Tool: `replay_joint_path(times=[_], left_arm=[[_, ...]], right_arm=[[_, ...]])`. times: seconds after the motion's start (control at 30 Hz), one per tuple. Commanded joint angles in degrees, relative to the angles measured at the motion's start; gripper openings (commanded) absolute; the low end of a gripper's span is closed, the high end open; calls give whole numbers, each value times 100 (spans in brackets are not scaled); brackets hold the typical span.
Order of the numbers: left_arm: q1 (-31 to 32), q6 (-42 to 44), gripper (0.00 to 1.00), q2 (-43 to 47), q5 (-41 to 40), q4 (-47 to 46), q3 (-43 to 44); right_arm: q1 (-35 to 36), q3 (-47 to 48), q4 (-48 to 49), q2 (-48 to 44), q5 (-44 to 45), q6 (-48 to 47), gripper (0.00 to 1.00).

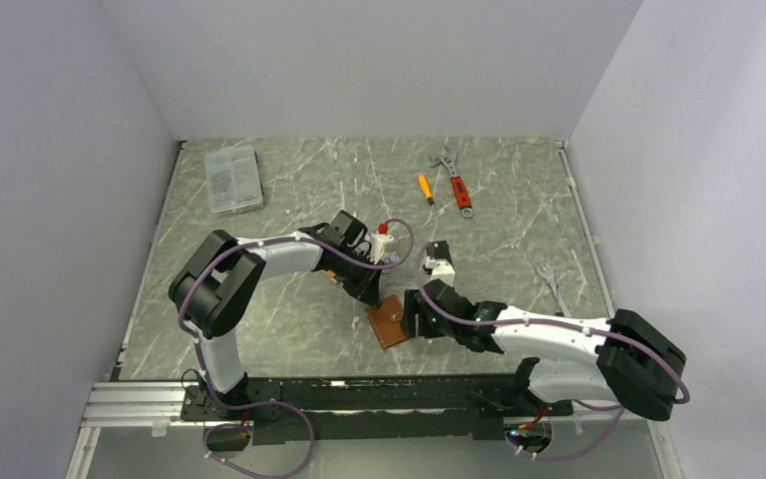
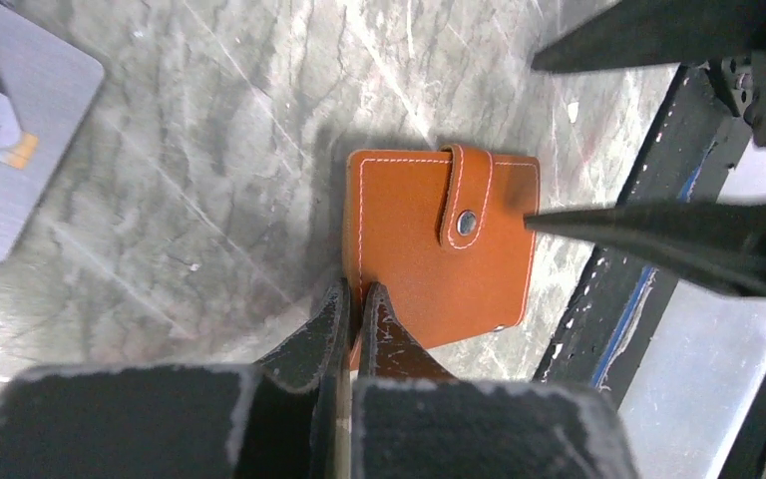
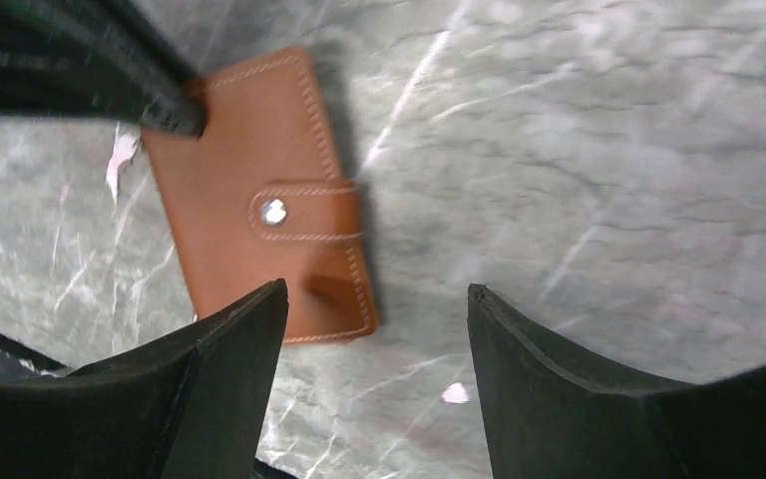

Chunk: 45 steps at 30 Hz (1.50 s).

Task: Put the credit cards into the card holder
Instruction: Open the card holder at the center of the board.

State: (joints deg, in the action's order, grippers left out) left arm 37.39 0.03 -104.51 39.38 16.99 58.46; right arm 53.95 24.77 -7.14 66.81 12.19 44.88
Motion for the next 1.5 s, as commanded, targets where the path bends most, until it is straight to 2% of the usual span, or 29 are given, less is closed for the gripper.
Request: replay_joint_path(times=[0.0, 0.17, 0.37, 0.6, 0.93, 1.3, 1.47], left_arm=[[-4, 641, 0, -44, -334, 463, 507], [10, 610, 0, -162, -295, 709, 717], [12, 634, 0, -281, -275, 810, 722], [9, 622, 0, -318, -248, 842, 760], [-3, 674, 0, -367, -213, 885, 720], [-7, 807, 0, -299, -180, 1027, 700], [-7, 925, 0, -255, -242, 1096, 657]], right_arm=[[579, 522, -185, 343, 737, -327, 70], [1016, 856, -133, 580, 1484, -696, 71], [1102, 1151, -47, 1110, 2031, -1072, 69], [1146, 1317, 255, 1576, 2096, -1369, 65], [1513, 1522, 553, 2026, 2184, -1572, 65], [1512, 1595, 440, 2573, 3019, -1471, 41], [1518, 1533, 35, 2603, 3394, -1273, 37]])
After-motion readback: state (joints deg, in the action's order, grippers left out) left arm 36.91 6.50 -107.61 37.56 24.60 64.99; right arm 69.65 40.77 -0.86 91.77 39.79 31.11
